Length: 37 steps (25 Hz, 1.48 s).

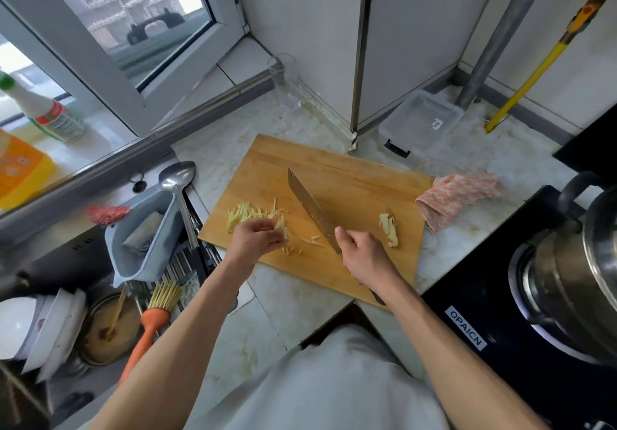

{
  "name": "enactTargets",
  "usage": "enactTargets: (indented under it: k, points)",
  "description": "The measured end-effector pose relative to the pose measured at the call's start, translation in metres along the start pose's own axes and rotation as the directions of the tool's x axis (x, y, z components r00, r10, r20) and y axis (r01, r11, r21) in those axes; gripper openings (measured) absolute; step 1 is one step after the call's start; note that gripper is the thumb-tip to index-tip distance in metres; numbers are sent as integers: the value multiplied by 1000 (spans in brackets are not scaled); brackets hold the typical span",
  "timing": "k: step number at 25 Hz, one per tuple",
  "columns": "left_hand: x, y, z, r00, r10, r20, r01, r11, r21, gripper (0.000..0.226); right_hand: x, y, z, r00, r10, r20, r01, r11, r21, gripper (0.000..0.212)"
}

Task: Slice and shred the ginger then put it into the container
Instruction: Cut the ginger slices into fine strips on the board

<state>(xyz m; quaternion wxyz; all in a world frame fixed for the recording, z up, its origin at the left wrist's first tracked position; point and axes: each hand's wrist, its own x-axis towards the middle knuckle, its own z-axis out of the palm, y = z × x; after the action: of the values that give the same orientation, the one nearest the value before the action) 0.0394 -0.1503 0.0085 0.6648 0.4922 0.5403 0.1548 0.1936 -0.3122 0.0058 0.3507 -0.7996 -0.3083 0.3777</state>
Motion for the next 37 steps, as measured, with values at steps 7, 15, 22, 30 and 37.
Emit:
enactTargets:
  k: [7,15,22,30,37]
  points:
    - [7,18,-24,988,155,4,-136,853,504,16,6,-14,6,1000,-21,23,21,1000,-17,61]
    - [17,38,-43,984,169,60,-176,849,498,12,17,-31,13,999,-32,36,35,997,-64,60]
    - [25,34,-50,986,152,63,-164,883,440,9,25,-44,22,998,-38,56,43,994,-100,59]
    - [23,22,-54,867,487,108,-413,580,702,30,30,-49,22,998,-22,66,31,990,-138,59]
    - [31,17,-57,977,212,-4,-115,548,828,70,29,-49,29,997,-19,79,30,989,-145,54]
